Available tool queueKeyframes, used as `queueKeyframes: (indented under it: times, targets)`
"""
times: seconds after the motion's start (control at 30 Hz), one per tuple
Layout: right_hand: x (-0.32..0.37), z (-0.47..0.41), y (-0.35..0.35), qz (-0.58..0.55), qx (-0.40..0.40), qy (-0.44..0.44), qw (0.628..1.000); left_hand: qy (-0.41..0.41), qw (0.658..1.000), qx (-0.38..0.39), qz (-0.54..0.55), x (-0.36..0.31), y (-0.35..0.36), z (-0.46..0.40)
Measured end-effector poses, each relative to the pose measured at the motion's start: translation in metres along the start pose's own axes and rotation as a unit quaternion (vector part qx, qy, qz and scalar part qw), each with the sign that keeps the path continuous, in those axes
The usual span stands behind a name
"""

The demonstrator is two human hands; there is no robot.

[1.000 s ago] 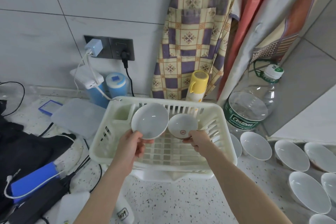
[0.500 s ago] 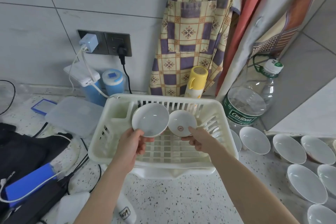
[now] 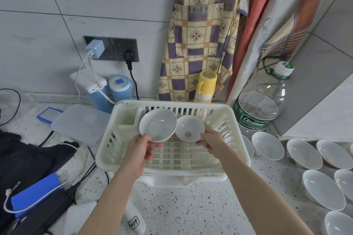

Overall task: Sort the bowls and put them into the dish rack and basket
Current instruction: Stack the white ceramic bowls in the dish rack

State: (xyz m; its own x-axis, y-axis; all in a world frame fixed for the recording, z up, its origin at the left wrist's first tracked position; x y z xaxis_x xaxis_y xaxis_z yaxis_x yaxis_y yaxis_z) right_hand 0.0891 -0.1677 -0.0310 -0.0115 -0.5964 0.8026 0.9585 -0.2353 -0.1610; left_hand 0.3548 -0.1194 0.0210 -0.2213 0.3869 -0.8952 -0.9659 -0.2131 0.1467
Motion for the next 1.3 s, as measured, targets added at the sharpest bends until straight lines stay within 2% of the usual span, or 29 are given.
queueKeyframes:
  times: [0.13, 0.33, 0.4, 0.5, 0.57, 0.67, 0.77, 0.83, 0.97, 1.13, 1.3]
  targets:
    - [-0.004, -0.002, -0.002, 0.02, -0.001, 0.005, 1.0, 0.002, 1.0, -0.006, -0.011, 0.0, 0.001, 0.001]
    - [-0.001, 0.0, -0.002, 0.166, -0.02, -0.004, 0.986, 0.003, 0.999, -0.024, -0.029, -0.001, 0.002, 0.002]
    - [0.007, 0.004, -0.006, 0.22, -0.033, -0.033, 0.974, 0.006, 0.999, -0.025, -0.027, -0.002, 0.002, 0.002]
    - [0.03, 0.019, -0.017, 0.285, -0.091, -0.128, 0.945, 0.012, 0.999, -0.032, -0.03, -0.003, 0.002, 0.002]
    - [0.048, 0.033, -0.014, 0.234, -0.094, -0.189, 0.949, 0.022, 0.998, -0.043, -0.038, -0.003, 0.005, 0.002]
    - [0.065, 0.055, 0.006, 0.113, -0.002, -0.189, 0.975, 0.035, 0.997, -0.047, -0.052, -0.004, 0.019, 0.004]
    - [0.068, 0.07, 0.015, 0.106, 0.075, -0.173, 0.976, 0.037, 0.996, -0.017, -0.074, -0.002, 0.041, 0.005]
    - [0.066, 0.071, 0.011, 0.123, 0.095, -0.18, 0.971, 0.037, 0.996, -0.003, -0.083, -0.001, 0.052, 0.005]
    - [0.052, 0.062, -0.004, 0.131, 0.086, -0.152, 0.976, 0.034, 0.995, 0.022, -0.094, 0.003, 0.066, 0.001]
    - [0.045, 0.049, -0.021, 0.048, 0.018, -0.129, 0.99, -0.004, 0.994, 0.067, -0.081, 0.011, 0.084, -0.006]
    - [0.038, 0.034, -0.026, -0.001, -0.027, -0.113, 0.993, -0.066, 0.993, 0.047, -0.085, 0.031, 0.078, -0.016]
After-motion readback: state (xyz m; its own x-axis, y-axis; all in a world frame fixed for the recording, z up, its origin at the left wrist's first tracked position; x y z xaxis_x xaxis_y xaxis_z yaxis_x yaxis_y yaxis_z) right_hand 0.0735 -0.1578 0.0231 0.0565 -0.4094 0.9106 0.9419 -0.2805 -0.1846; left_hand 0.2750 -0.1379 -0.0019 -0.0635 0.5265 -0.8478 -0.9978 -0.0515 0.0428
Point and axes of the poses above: each hand's wrist, its own z-axis away from the middle knuckle, its own y-axis out of the palm, x = y × z, the point moved 8 cm from there along -z, towards the middle knuckle, and after that the axes turned 3 degrees about -x, right-handed, at the moved point
